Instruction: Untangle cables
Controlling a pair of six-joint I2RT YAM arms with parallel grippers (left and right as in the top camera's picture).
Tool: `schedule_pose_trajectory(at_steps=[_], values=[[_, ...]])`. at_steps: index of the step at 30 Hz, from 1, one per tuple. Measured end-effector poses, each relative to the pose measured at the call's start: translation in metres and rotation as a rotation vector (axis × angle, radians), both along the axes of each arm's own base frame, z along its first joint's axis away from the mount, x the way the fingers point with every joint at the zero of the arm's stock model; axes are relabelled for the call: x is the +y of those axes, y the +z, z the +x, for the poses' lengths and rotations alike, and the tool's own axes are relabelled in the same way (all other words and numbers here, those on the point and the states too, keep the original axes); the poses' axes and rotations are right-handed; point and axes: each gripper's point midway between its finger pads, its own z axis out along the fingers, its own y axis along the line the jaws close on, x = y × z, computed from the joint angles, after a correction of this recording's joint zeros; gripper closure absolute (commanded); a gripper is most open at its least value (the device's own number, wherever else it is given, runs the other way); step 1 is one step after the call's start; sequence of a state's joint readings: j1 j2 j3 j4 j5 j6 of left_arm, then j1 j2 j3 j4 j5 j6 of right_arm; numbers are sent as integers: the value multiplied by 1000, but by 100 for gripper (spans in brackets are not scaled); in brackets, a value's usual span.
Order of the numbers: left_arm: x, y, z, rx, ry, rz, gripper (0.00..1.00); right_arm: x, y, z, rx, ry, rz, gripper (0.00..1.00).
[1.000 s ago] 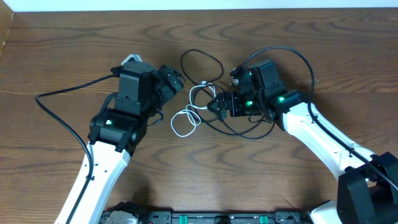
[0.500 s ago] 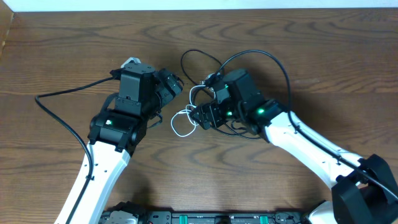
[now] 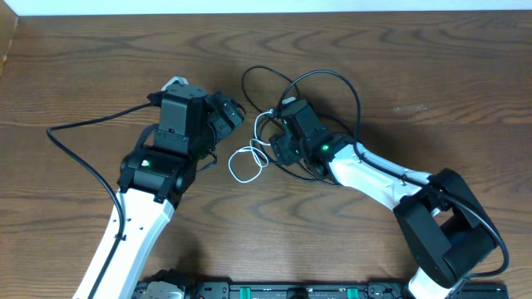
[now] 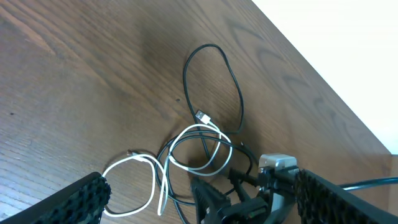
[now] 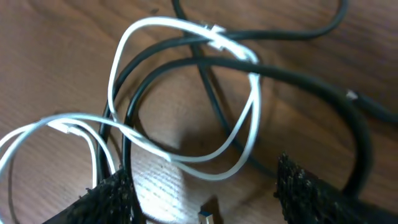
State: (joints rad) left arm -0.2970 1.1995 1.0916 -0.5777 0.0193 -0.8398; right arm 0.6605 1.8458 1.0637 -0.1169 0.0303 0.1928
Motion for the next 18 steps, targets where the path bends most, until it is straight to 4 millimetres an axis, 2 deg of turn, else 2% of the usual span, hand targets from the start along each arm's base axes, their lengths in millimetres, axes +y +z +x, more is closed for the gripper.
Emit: schedule_pose_trajectory(at_steps=[5, 8, 11, 13, 14, 16, 18], values=[[0, 0, 0, 0, 0, 0, 5, 3, 10, 12, -57, -25, 27, 39], [0, 0, 0, 0, 0, -1, 5, 6, 14, 20, -88, -36, 50, 51], [0, 0, 0, 0, 0, 0, 5, 5, 4, 23, -80, -51, 49, 68], [0, 0, 0, 0, 0, 0, 5, 3, -9, 21, -50, -68, 40, 85], [0, 0, 0, 1, 0, 0, 5, 2, -16, 19, -33, -72, 32, 99], [0, -1, -1, 3, -1, 0, 5, 3, -15, 21, -35, -81, 42, 99], [1, -3, -3, 16, -1, 4, 5, 2, -11, 12, 14, -70, 59, 99]])
